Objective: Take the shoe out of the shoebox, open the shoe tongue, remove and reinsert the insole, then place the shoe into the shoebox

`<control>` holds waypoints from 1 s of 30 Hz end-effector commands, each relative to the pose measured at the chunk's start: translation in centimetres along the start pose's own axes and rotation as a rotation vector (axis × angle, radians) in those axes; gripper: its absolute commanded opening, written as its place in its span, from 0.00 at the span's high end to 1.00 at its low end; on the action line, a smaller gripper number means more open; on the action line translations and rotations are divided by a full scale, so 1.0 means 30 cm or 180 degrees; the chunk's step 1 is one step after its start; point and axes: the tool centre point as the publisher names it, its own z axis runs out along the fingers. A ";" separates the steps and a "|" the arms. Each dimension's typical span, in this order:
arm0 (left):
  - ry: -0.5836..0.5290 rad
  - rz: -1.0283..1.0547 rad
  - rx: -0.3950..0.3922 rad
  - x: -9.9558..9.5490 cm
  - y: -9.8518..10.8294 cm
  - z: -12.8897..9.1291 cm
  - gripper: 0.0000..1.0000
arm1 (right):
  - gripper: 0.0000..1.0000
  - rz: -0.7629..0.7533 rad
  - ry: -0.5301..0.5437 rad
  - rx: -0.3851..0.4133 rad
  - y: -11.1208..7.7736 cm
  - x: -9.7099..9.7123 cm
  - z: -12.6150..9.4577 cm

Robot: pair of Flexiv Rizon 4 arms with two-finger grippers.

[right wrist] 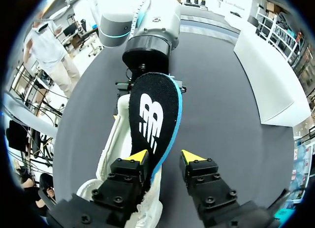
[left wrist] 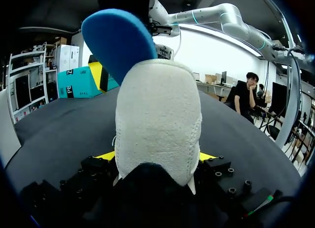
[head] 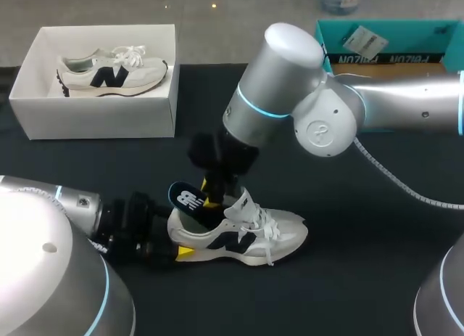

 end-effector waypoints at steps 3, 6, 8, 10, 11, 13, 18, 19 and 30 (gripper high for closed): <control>-0.0004 0.0001 -0.0007 0.004 0.002 0.004 1.00 | 0.84 -0.0027 -0.0020 0.0029 0.019 0.000 -0.006; -0.0004 0.0001 -0.0007 0.004 0.002 0.004 1.00 | 1.00 -0.0050 -0.0027 0.0003 0.021 -0.003 -0.004; -0.0004 0.0001 -0.0007 0.004 0.002 0.004 1.00 | 1.00 -0.0054 -0.0031 0.0001 0.025 -0.004 -0.004; -0.0004 0.0001 -0.0007 0.004 0.002 0.004 1.00 | 1.00 -0.0079 -0.0049 -0.0016 0.031 -0.006 -0.009; -0.0004 0.0001 -0.0007 0.004 0.002 0.004 1.00 | 1.00 -0.0088 -0.0062 -0.0027 0.035 -0.008 -0.013; -0.0004 0.0001 -0.0007 0.004 0.002 0.004 1.00 | 1.00 -0.0117 -0.0089 -0.0040 0.043 -0.012 -0.021; -0.0004 0.0001 -0.0007 0.004 0.002 0.004 1.00 | 1.00 -0.0214 -0.0160 -0.0113 0.071 -0.025 -0.039; -0.0004 0.0001 -0.0007 0.004 0.002 0.004 1.00 | 1.00 -0.0234 -0.0163 -0.0115 0.075 -0.028 -0.039; -0.0004 0.0001 -0.0007 0.004 0.002 0.004 1.00 | 0.71 -0.0324 -0.0137 -0.0232 0.082 -0.017 -0.027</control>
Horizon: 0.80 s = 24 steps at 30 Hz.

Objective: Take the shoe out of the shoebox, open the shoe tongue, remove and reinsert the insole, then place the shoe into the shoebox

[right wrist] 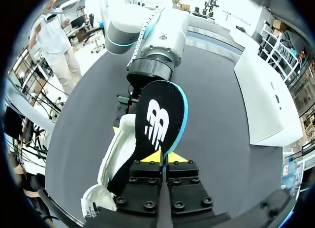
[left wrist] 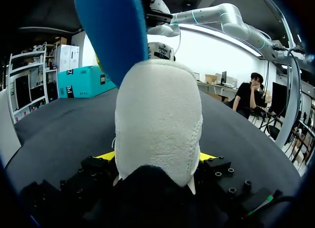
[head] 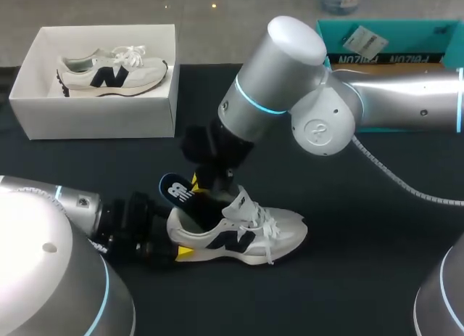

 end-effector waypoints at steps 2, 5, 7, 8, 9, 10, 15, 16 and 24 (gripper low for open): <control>-0.0003 0.0001 -0.0007 0.004 0.001 0.005 1.00 | 0.71 0.0035 0.0038 -0.0050 -0.015 0.017 0.018; -0.0003 0.0001 -0.0007 0.004 0.001 0.005 1.00 | 0.69 0.0055 0.0080 -0.0066 -0.020 0.031 0.024; -0.0003 0.0001 -0.0007 0.004 0.001 0.005 1.00 | 0.69 0.0073 0.0108 -0.0067 -0.025 0.039 0.030; -0.0003 0.0001 -0.0007 0.004 0.001 0.005 1.00 | 0.69 0.0086 0.0118 -0.0069 -0.028 0.044 0.032; -0.0003 0.0001 -0.0007 0.004 0.001 0.005 1.00 | 0.69 0.0106 0.0129 -0.0067 -0.033 0.048 0.035; -0.0003 0.0001 -0.0007 0.004 0.001 0.005 1.00 | 0.70 0.0124 0.0137 -0.0071 -0.038 0.052 0.037; -0.0003 0.0001 -0.0007 0.004 0.001 0.005 1.00 | 0.75 0.0193 0.0169 -0.0074 -0.054 0.067 0.043; -0.0003 0.0001 -0.0007 0.004 0.001 0.005 1.00 | 0.79 0.0198 0.0169 -0.0074 -0.055 0.068 0.043; -0.0003 0.0001 -0.0007 0.004 0.001 0.005 1.00 | 1.00 0.0155 0.0151 -0.0073 -0.032 0.042 0.020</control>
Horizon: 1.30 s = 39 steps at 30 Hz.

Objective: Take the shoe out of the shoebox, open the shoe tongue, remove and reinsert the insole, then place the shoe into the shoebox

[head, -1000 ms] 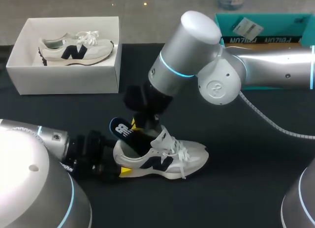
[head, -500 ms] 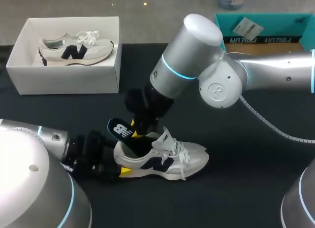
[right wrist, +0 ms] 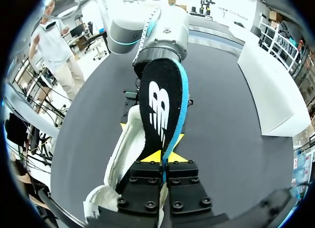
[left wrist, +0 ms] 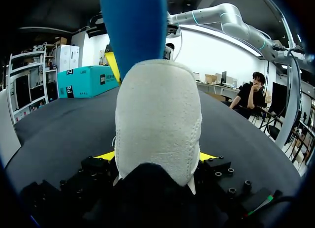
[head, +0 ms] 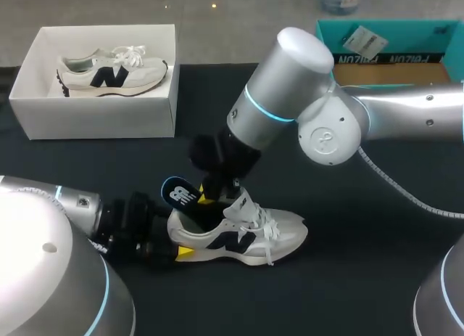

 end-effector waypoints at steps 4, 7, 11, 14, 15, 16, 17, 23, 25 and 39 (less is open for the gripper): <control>-0.0003 0.0001 -0.0006 0.003 0.002 0.005 1.00 | 1.00 -0.0111 -0.0041 -0.0040 0.042 -0.033 -0.033; -0.0003 0.0001 -0.0006 0.003 0.002 0.005 1.00 | 1.00 -0.0185 -0.0081 -0.0117 0.060 -0.048 -0.051; -0.0003 0.0001 -0.0006 0.003 0.002 0.005 1.00 | 1.00 -0.0230 -0.0107 -0.0234 0.089 -0.068 -0.076; -0.0003 0.0001 -0.0006 0.003 0.002 0.005 1.00 | 1.00 -0.0235 -0.0128 -0.0322 0.118 -0.085 -0.105; -0.0003 0.0001 -0.0006 0.003 0.002 0.005 1.00 | 1.00 -0.0206 -0.0128 -0.0342 0.126 -0.090 -0.114; -0.0003 0.0001 -0.0006 0.003 0.002 0.005 1.00 | 1.00 -0.0182 -0.0140 -0.0392 0.134 -0.095 -0.125; -0.0003 0.0001 -0.0006 0.003 0.002 0.005 1.00 | 1.00 -0.0165 -0.0150 -0.0443 0.143 -0.101 -0.136; -0.0003 0.0001 -0.0006 0.003 0.002 0.005 1.00 | 1.00 -0.0018 -0.0302 -0.0741 0.188 -0.106 -0.230; -0.0003 0.0001 -0.0006 0.003 0.002 0.005 1.00 | 1.00 0.0046 -0.0333 -0.0751 0.197 -0.108 -0.267; -0.0003 0.0001 -0.0006 0.003 0.002 0.005 1.00 | 1.00 0.0066 -0.0443 -0.0897 0.218 -0.108 -0.345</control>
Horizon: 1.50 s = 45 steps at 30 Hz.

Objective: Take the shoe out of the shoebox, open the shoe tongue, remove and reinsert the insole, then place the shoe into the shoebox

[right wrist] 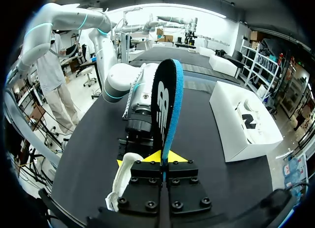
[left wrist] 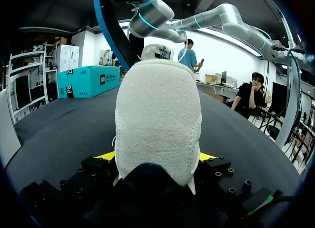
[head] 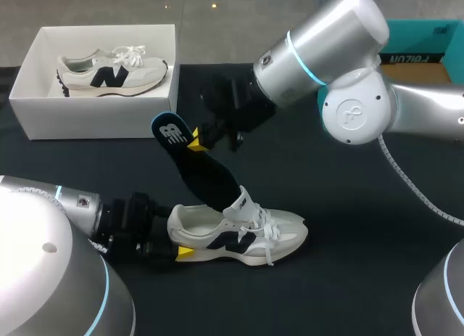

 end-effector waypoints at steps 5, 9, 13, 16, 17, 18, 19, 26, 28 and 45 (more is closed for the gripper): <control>-0.0003 0.0001 -0.0007 0.003 0.002 0.004 1.00 | 1.00 -0.0002 -0.0008 -0.0004 -0.004 0.004 -0.001; -0.0003 0.0001 -0.0007 0.003 0.002 0.004 1.00 | 1.00 -0.0002 -0.0008 -0.0004 -0.004 0.004 -0.001; -0.0003 0.0001 -0.0007 0.003 0.002 0.004 1.00 | 1.00 -0.0002 -0.0008 -0.0004 -0.004 0.004 -0.001; -0.0003 0.0001 -0.0007 0.003 0.002 0.004 1.00 | 1.00 -0.0002 -0.0008 -0.0004 -0.004 0.004 -0.001; -0.0003 0.0001 -0.0007 0.003 0.002 0.004 1.00 | 1.00 0.0001 -0.0058 -0.0085 0.002 -0.009 -0.026; -0.0003 0.0001 -0.0007 0.003 0.002 0.004 1.00 | 1.00 0.0046 -0.0093 -0.0128 0.009 -0.021 -0.053; -0.0003 0.0001 -0.0007 0.003 0.002 0.004 1.00 | 1.00 0.0082 -0.0130 -0.0194 0.016 -0.031 -0.080; -0.0003 0.0001 -0.0007 0.003 0.002 0.004 1.00 | 1.00 0.0230 -0.0329 -0.0730 0.103 -0.043 -0.280; -0.0003 0.0001 -0.0007 0.003 0.002 0.004 1.00 | 1.00 0.0286 -0.0319 -0.0807 0.116 -0.029 -0.326; -0.0003 0.0001 -0.0007 0.003 0.002 0.004 1.00 | 1.00 0.0738 -0.0269 -0.0852 0.058 0.158 -0.550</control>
